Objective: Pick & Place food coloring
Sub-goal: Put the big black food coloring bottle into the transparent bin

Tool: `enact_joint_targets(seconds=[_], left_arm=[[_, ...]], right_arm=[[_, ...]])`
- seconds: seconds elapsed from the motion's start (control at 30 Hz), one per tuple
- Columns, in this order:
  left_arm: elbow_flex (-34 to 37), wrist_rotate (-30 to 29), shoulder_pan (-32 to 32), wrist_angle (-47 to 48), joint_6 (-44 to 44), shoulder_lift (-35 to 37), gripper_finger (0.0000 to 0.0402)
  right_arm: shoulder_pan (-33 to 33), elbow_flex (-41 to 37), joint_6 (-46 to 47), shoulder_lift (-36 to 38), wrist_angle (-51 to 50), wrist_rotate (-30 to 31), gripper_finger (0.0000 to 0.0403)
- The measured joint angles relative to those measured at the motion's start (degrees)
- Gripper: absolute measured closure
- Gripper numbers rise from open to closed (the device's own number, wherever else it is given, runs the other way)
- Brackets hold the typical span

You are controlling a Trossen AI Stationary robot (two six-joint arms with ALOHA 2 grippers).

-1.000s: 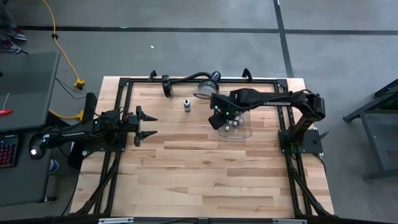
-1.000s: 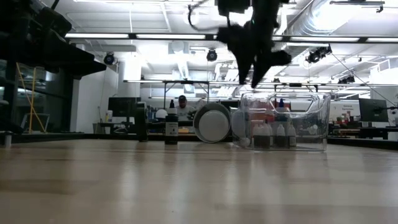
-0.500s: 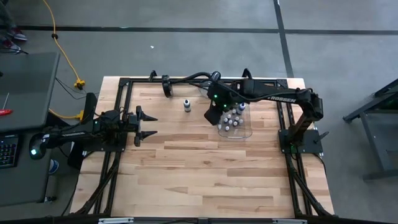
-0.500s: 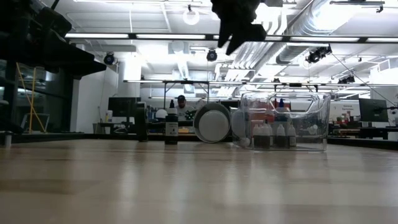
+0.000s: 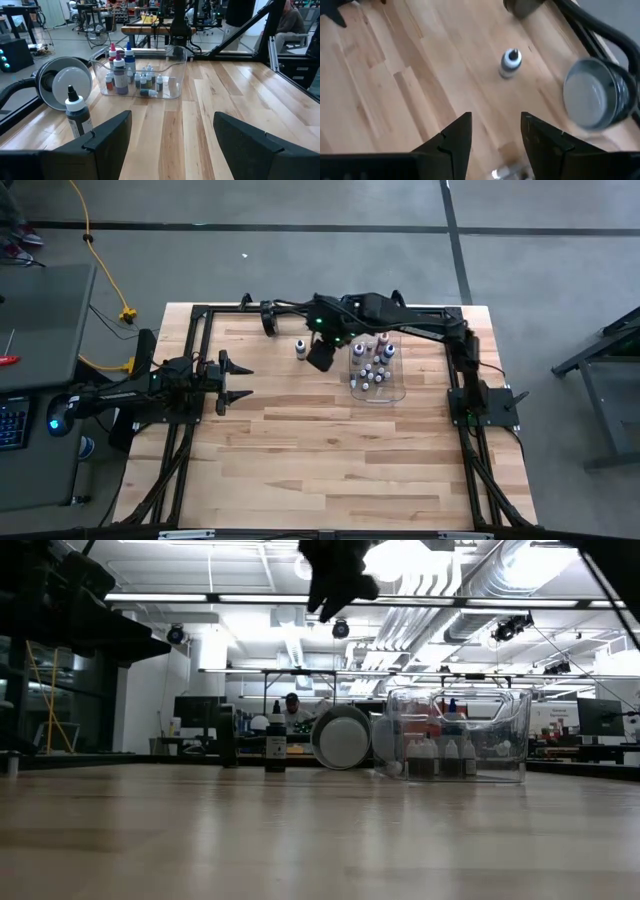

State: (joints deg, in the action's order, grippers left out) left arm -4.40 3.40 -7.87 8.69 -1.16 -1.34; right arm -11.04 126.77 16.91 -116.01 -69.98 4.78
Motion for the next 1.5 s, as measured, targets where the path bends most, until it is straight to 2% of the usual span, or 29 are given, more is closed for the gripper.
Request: enact_joint_targets(seconds=[0.17,0.33,0.47,0.6,0.7,0.83,0.9,1.1,1.3,1.5], left_arm=[[0.0,0.0,0.0,0.0,0.0,0.0,0.0124],[0.0,0.0,0.0,0.0,0.0,0.0,0.0124],[0.0,0.0,0.0,0.0,0.0,0.0,0.0124],[0.0,0.0,0.0,0.0,0.0,0.0,0.0124],[0.0,0.0,0.0,0.0,0.0,0.0,0.0124],[0.0,0.0,0.0,0.0,0.0,0.0,0.0124],[0.0,0.0,0.0,0.0,0.0,0.0,0.0124],[0.0,0.0,0.0,0.0,0.0,0.0,0.0124],[0.0,0.0,0.0,0.0,0.0,0.0,0.0124],[0.0,0.0,0.0,0.0,0.0,0.0,0.0124]], right_arm=[[-0.6,5.7,-5.4,-5.4,-0.6,0.3,0.0246],[-1.0,7.5,-10.3,-8.1,-0.3,3.7,0.0241],[-1.1,5.7,-13.5,-8.4,1.0,7.3,0.0237],[-1.6,2.9,-16.2,-8.4,4.0,6.5,0.023],[-2.2,0.8,-17.0,-8.5,7.2,3.6,0.0221],[-3.3,-2.4,-16.5,-8.6,14.3,-3.2,0.0203],[-3.8,-3.6,-15.5,-8.8,17.5,-4.3,0.0193],[-4.4,-8.1,-17.8,-9.0,26.1,-4.0,0.0166],[-4.5,-15.1,-18.3,-9.0,33.2,-3.4,0.0159],[-4.9,-18.4,-17.2,-9.0,36.2,1.5,0.0159]])
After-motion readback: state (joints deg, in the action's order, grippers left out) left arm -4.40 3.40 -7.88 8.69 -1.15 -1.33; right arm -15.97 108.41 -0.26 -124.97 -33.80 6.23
